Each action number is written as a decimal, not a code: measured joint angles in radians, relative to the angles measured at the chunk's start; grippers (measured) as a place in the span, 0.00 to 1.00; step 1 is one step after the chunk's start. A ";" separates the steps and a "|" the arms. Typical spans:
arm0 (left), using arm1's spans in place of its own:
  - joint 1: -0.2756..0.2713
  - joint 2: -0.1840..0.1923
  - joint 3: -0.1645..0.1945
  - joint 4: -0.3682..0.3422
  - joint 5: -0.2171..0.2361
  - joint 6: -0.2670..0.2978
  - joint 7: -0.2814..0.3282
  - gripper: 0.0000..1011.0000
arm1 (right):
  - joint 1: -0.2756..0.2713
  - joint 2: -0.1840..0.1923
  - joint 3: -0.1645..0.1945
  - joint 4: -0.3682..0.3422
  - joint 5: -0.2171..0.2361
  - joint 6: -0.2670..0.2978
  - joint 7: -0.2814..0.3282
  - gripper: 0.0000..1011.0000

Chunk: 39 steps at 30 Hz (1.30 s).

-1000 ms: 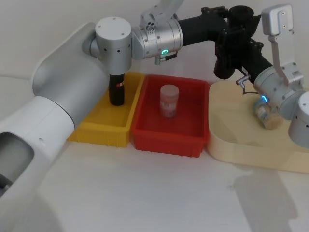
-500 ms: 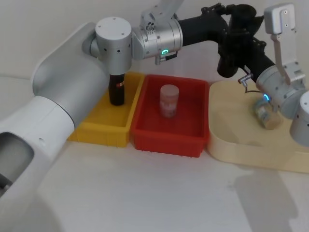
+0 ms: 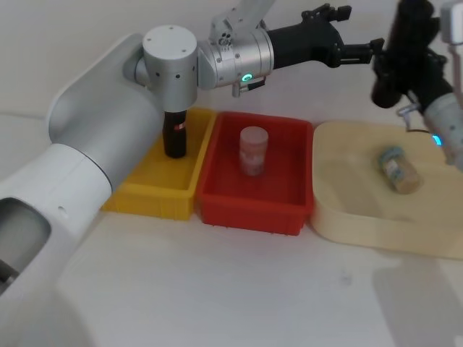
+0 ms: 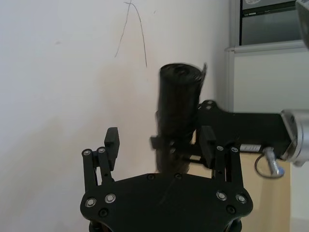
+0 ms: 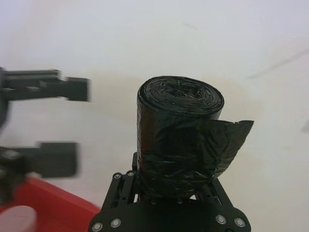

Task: Pick up the garbage bag with the one hand and transfer it to the other hand.

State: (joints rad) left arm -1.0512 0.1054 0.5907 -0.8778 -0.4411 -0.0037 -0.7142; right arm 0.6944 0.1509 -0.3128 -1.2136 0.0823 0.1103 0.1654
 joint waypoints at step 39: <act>0.000 0.000 0.000 0.000 0.000 0.000 0.000 0.99 | -0.110 0.081 0.104 -0.167 -0.012 0.110 -0.072 0.99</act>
State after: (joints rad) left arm -1.0512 0.1054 0.5907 -0.8778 -0.4410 -0.0037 -0.7141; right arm 0.5849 0.2318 -0.2085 -1.3810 0.0707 0.2208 0.0930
